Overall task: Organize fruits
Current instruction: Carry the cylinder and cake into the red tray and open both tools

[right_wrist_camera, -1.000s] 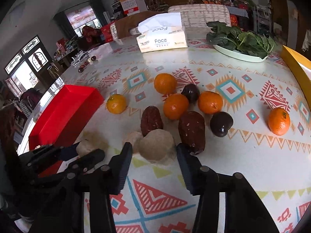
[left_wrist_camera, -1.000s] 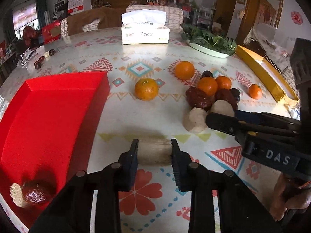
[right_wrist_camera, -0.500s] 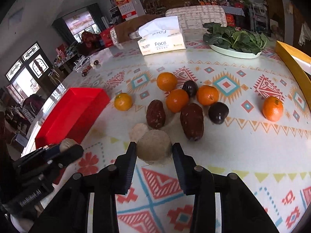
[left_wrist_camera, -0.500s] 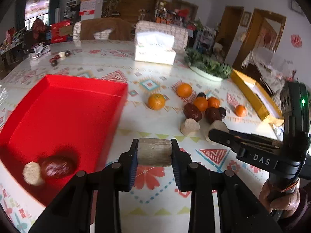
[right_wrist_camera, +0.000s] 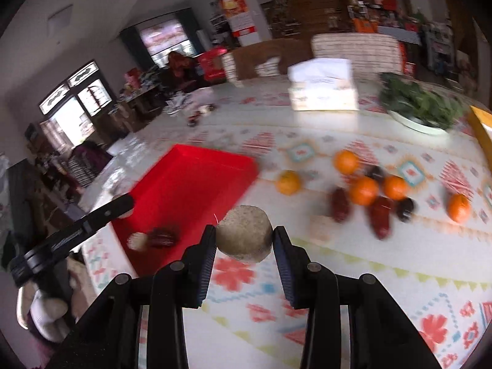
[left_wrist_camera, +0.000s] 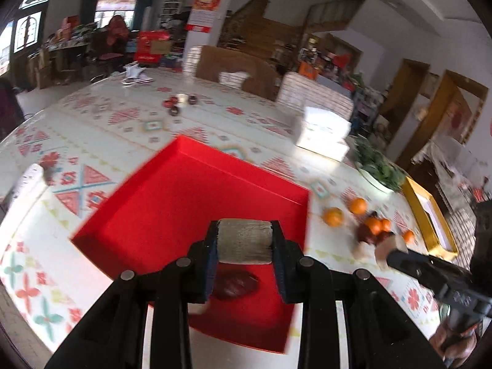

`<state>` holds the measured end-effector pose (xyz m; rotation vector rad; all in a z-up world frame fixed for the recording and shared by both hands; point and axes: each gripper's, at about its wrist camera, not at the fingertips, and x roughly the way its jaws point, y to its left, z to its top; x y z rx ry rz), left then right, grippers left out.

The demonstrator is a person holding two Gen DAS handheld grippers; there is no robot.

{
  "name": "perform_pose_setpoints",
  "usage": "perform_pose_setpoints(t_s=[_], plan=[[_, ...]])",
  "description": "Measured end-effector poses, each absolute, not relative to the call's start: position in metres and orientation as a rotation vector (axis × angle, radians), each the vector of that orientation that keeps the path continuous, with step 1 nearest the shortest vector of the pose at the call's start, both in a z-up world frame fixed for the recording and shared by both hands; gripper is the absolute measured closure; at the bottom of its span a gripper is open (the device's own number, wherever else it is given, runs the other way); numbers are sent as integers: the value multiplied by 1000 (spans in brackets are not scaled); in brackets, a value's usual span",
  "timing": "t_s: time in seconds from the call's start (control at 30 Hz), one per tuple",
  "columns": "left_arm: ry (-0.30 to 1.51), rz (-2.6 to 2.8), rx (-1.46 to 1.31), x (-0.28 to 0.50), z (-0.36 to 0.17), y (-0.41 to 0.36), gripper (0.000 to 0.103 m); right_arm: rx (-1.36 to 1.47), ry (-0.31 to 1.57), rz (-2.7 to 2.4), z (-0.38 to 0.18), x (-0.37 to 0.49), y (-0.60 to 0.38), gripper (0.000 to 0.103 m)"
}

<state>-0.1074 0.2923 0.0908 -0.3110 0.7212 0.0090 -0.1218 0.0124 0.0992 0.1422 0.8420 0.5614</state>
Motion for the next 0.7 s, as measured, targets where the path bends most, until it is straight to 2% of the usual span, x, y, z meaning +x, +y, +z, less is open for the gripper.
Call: perform_pose_setpoints(t_s=[0.33, 0.7], plan=[[844, 119, -340, -65, 55, 343, 73, 6, 927, 676, 79, -98, 114, 62], [896, 141, -410, -56, 29, 365, 73, -54, 997, 671, 45, -71, 156, 62]])
